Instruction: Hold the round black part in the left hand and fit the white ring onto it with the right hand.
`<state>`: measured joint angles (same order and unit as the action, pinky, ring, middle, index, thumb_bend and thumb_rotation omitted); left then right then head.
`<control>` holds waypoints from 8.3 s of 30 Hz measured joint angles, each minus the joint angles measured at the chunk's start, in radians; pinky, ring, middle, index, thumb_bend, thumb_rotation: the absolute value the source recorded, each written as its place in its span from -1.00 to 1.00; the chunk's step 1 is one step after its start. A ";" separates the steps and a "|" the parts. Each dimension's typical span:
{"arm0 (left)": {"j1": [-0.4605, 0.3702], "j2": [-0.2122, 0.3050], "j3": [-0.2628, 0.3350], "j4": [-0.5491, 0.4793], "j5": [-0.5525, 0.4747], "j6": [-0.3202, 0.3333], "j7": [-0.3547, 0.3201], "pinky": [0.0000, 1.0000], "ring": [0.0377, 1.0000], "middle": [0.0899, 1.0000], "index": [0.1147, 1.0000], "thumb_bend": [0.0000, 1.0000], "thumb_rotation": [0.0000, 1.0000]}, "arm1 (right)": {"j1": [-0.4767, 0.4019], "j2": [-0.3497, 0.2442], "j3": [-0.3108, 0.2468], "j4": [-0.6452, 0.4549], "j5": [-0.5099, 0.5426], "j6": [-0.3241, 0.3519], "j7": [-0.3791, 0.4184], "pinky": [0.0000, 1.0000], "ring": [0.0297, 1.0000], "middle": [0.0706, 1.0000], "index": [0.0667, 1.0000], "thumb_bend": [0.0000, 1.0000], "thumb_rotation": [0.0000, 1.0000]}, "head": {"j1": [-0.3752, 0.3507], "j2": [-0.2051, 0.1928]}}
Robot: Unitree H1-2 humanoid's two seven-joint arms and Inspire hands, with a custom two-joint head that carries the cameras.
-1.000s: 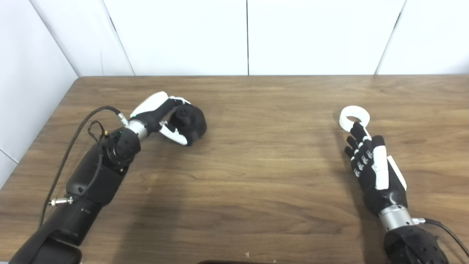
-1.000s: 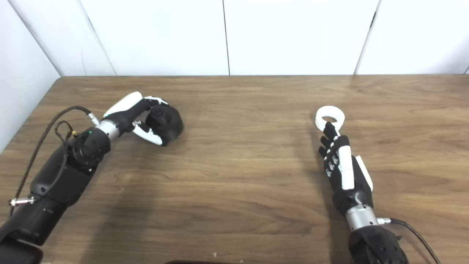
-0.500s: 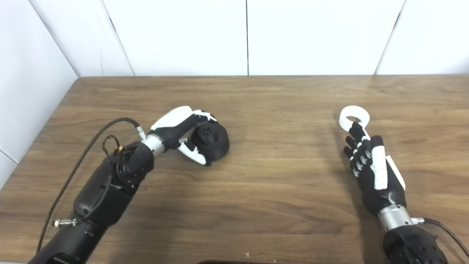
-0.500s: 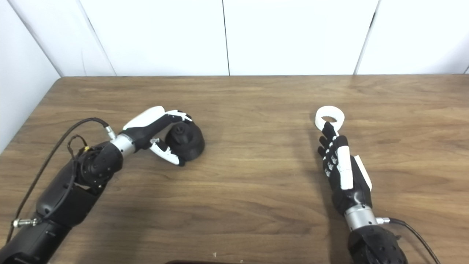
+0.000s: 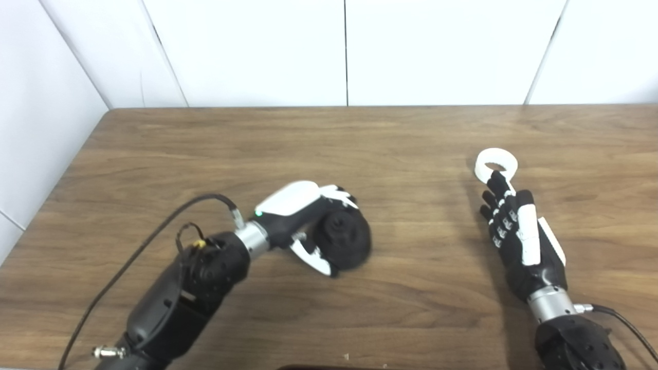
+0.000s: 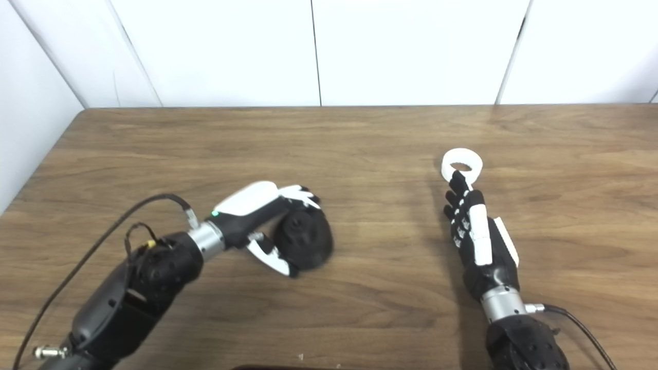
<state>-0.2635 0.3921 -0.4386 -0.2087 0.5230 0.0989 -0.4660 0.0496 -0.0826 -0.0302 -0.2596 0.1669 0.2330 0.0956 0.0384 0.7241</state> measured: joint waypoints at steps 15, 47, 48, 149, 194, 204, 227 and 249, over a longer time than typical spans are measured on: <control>0.061 -0.061 -0.076 -0.084 0.042 -0.030 -0.025 0.95 0.96 0.80 -0.14 0.04 -0.84 | 0.000 0.001 0.008 -0.013 0.000 0.015 -0.014 1.00 1.00 1.00 0.98 0.33 1.00 | -0.018 0.011; 0.073 -0.075 -0.057 -0.078 0.049 -0.057 -0.047 0.94 0.99 0.80 -0.14 0.04 -0.85 | -0.001 -0.004 0.005 -0.019 0.001 0.029 -0.012 1.00 1.00 1.00 0.97 0.31 1.00 | -0.005 0.023; 0.073 -0.075 -0.055 -0.077 0.049 -0.056 -0.048 0.93 0.98 0.80 -0.14 0.04 -0.85 | -0.001 -0.005 0.005 -0.019 0.001 0.030 -0.012 1.00 1.00 1.00 0.97 0.31 1.00 | -0.005 0.025; 0.069 -0.069 -0.019 -0.016 0.056 -0.096 -0.023 0.84 0.96 0.80 0.20 0.77 -0.62 | -0.566 -0.415 0.209 0.500 -0.712 0.018 0.179 0.88 1.00 0.89 0.33 1.00 -0.20 | -0.048 -0.009; 0.074 -0.065 -0.017 -0.026 0.054 -0.086 -0.028 0.87 0.96 0.80 0.19 0.77 -0.61 | -0.579 -0.378 0.226 0.553 -0.698 0.014 0.138 1.00 1.00 0.88 0.34 0.99 -0.26 | -0.040 0.005; 0.074 -0.065 -0.017 -0.027 0.054 -0.084 -0.028 0.86 0.96 0.80 0.19 0.76 -0.59 | -0.578 -0.370 0.226 0.576 -0.699 0.012 0.126 0.99 1.00 0.87 0.30 0.88 -0.35 | -0.037 0.005; 0.080 -0.064 -0.016 -0.035 0.055 -0.076 -0.030 0.84 0.96 0.80 0.19 0.75 -0.61 | -0.570 -0.358 0.204 0.613 -0.670 -0.063 -0.003 0.75 0.90 0.75 -0.01 0.31 -0.67 | -0.038 0.011; 0.080 -0.063 -0.015 -0.035 0.053 -0.080 -0.030 0.85 0.96 0.79 0.18 0.76 -0.60 | -0.562 -0.356 0.199 0.621 -0.663 -0.094 -0.058 0.70 0.83 0.70 -0.10 0.05 -0.71 | -0.035 0.012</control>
<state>-0.1836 0.3286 -0.4533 -0.2441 0.5758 0.0189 -0.4960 -0.5123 -0.4391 0.1691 0.3618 -0.4958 0.1387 0.0378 0.0031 0.7363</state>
